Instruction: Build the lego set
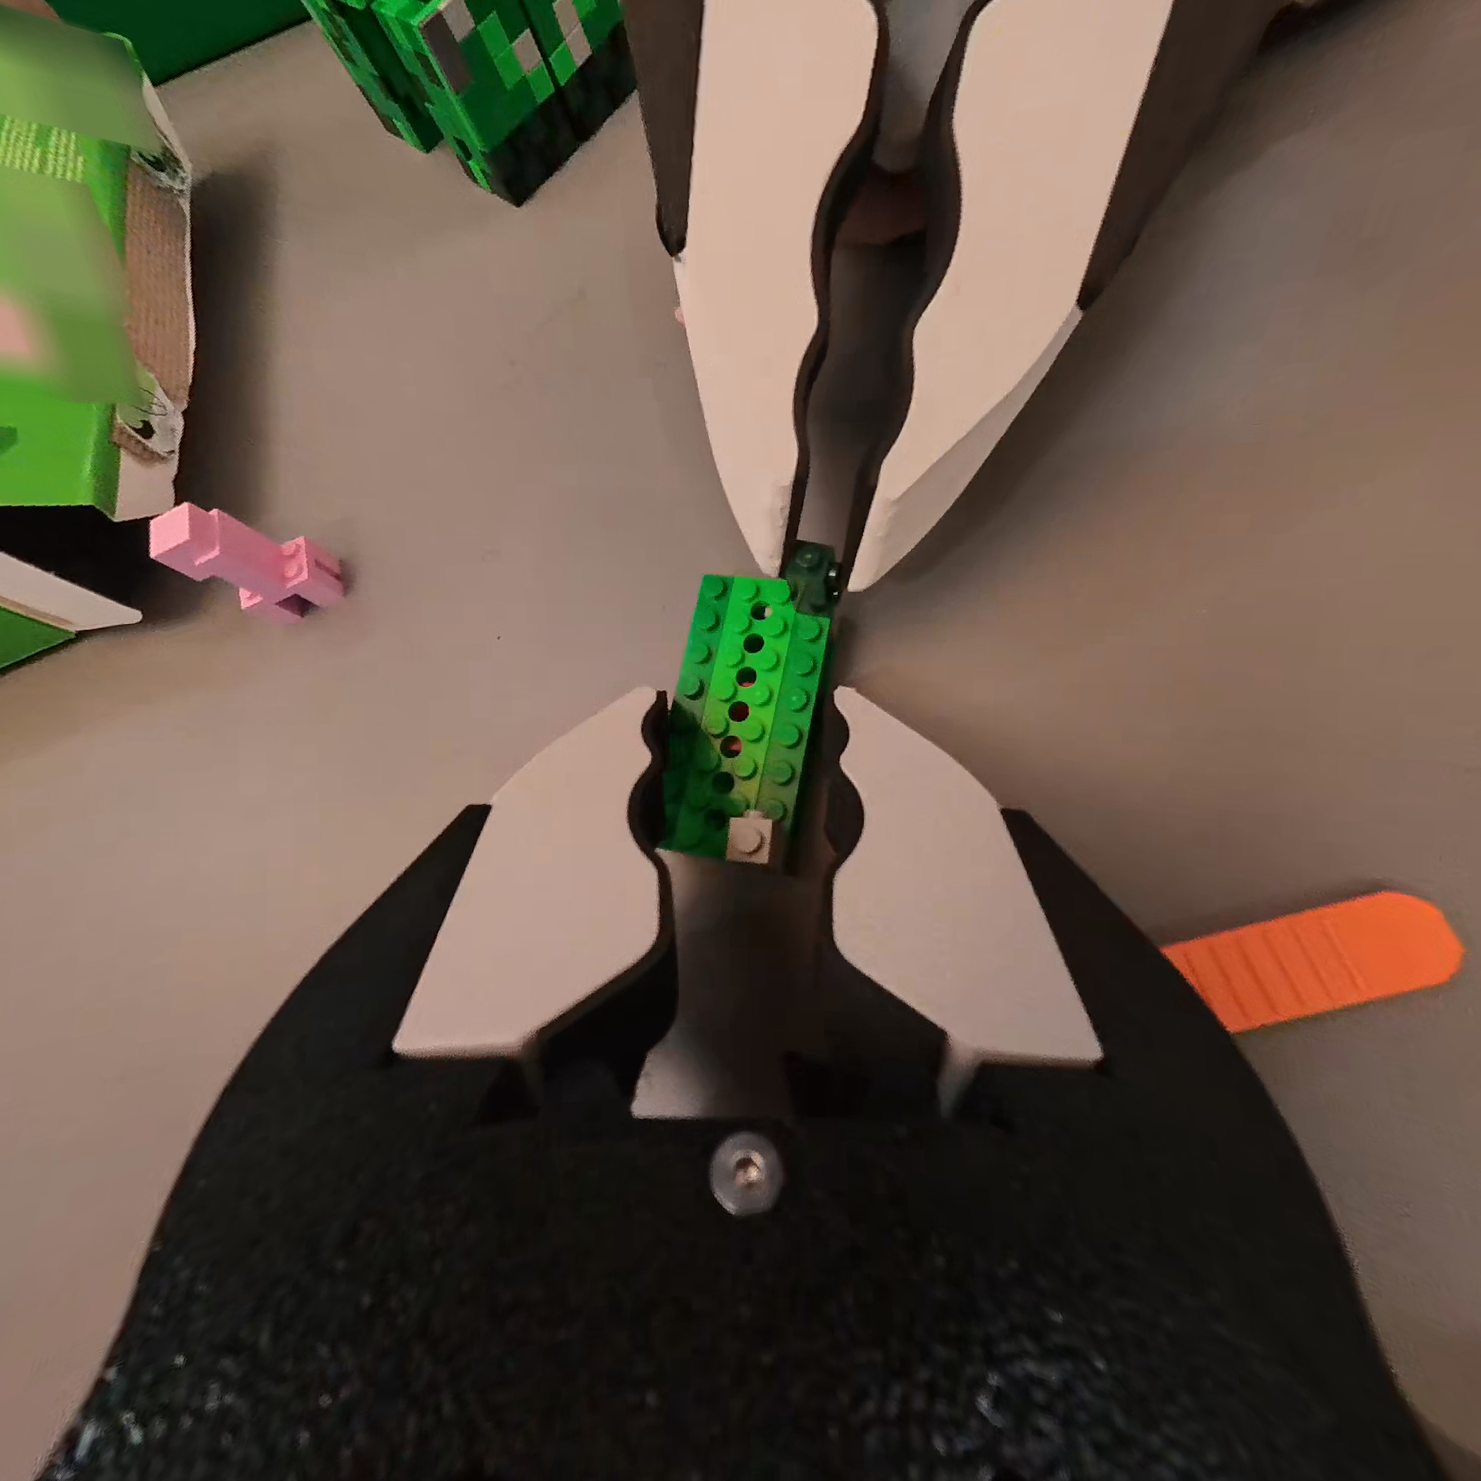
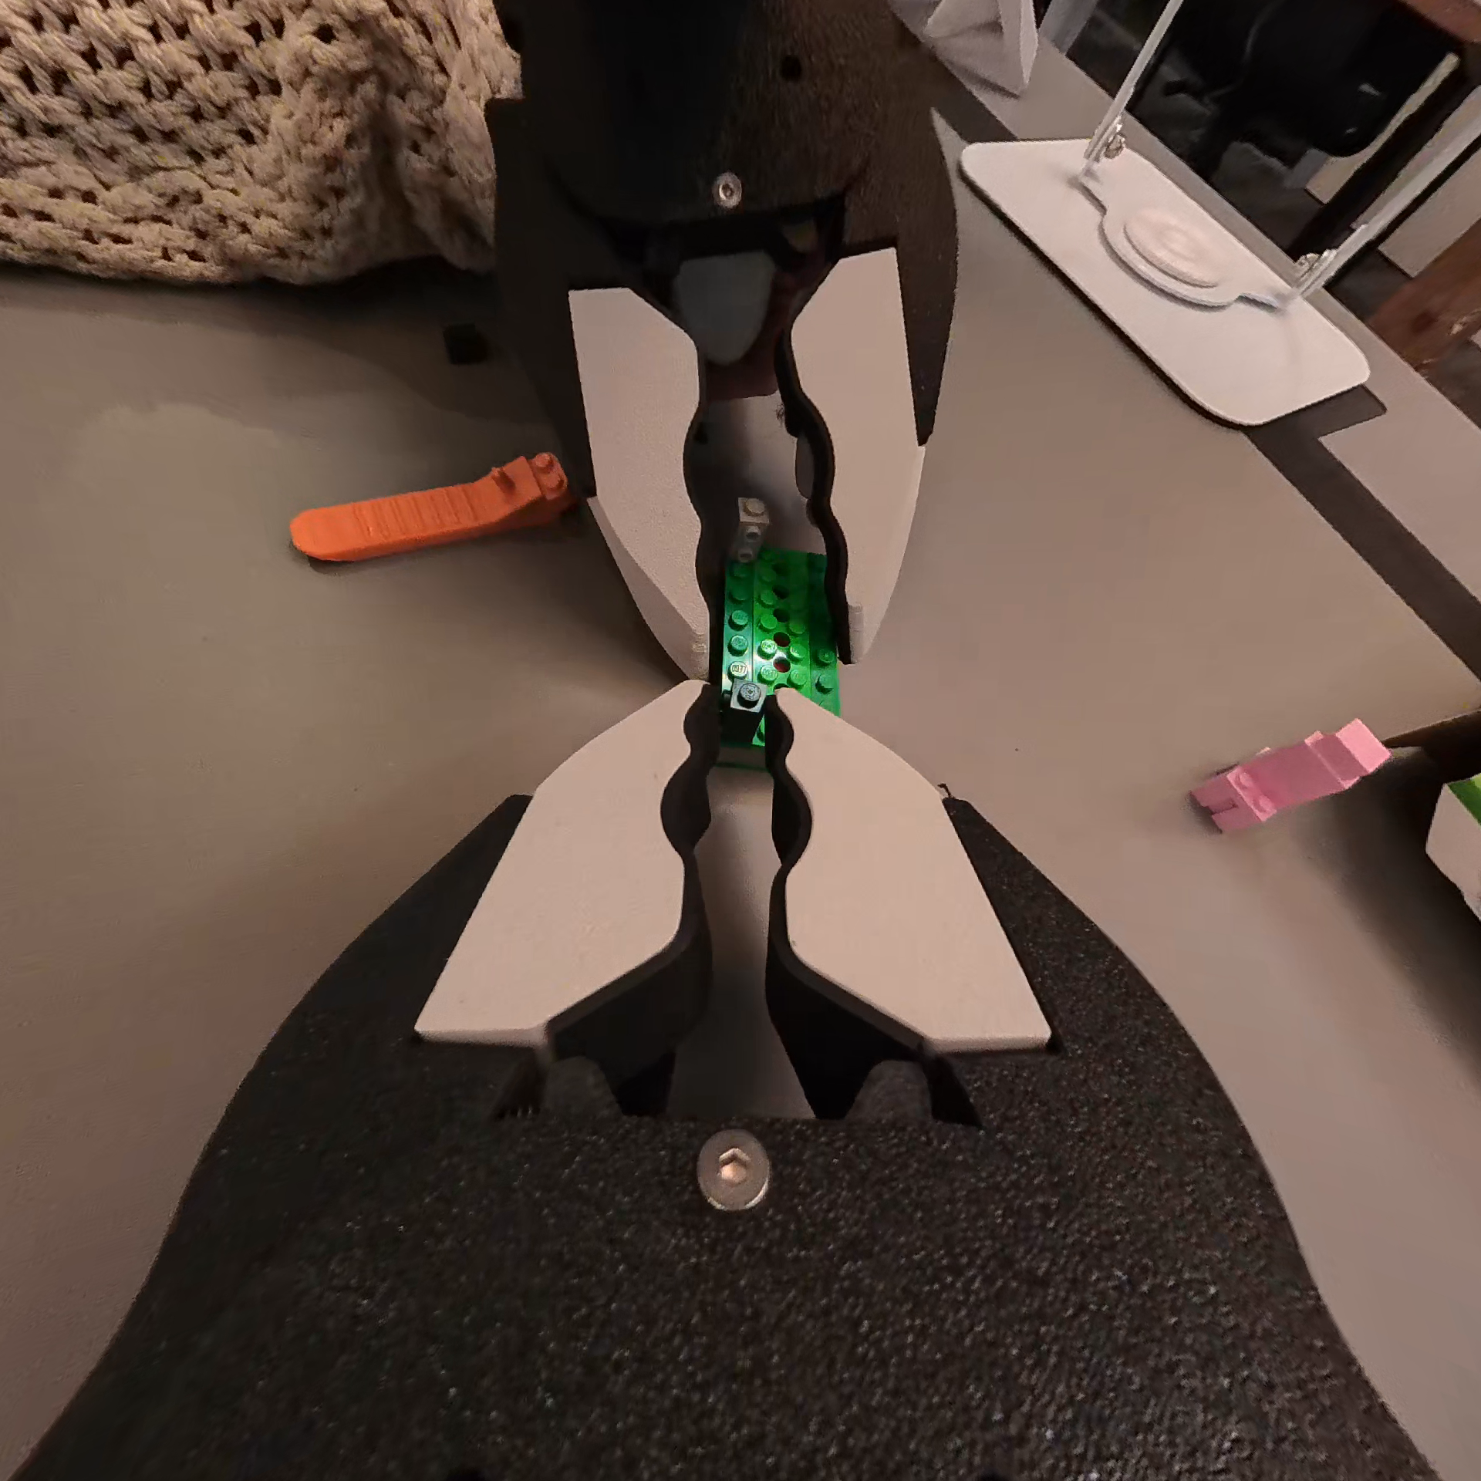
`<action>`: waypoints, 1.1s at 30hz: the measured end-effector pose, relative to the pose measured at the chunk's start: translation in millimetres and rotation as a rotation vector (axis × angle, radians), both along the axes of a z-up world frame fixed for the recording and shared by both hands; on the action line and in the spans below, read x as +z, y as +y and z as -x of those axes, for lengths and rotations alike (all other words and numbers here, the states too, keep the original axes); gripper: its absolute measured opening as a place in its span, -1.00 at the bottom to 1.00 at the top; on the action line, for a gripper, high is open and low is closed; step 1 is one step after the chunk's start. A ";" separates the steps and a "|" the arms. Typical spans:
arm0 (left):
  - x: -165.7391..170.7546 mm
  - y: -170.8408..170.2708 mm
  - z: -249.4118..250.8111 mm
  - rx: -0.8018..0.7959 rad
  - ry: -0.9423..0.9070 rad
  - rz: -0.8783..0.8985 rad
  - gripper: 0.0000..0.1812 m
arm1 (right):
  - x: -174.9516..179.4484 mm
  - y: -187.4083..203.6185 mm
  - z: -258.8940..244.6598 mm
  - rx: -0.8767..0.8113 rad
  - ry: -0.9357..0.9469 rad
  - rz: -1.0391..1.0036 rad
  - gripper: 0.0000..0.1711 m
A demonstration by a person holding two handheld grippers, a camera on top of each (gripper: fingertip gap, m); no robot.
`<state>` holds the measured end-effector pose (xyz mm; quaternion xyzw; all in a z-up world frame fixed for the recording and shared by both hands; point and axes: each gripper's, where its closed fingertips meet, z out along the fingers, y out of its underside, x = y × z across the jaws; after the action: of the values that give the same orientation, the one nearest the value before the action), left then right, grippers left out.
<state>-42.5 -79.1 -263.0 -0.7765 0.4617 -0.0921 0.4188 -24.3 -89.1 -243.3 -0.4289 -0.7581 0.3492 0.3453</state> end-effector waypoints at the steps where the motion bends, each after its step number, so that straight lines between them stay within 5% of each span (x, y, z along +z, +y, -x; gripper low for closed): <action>1: 0.0 -0.1 -0.1 0.000 -0.004 -0.001 -0.59 | 0.0 -0.1 -0.1 0.005 -0.006 0.013 -0.89; 20: 0.8 -1.3 -1.0 0.005 -0.045 0.002 -0.61 | 1.8 -1.0 -1.7 0.234 -0.018 0.053 -0.88; 22: 2.0 -6.0 -0.8 0.000 -0.030 0.006 -0.33 | 8.1 -0.4 -2.3 0.231 0.020 0.075 -0.78; 24: 6.8 -14.2 3.0 -0.009 -0.033 0.015 -0.27 | 6.1 3.7 -2.3 0.200 0.002 0.081 -0.64; 33: 28.8 -23.0 22.0 -0.021 -0.114 -0.069 -0.68 | -17.3 10.2 6.0 0.121 -0.167 0.061 -0.43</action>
<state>-64.5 -102.1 -234.2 -0.7500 0.4483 -0.1248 0.4702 -30.2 -78.9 -260.7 -0.4206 -0.7977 0.3554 0.2459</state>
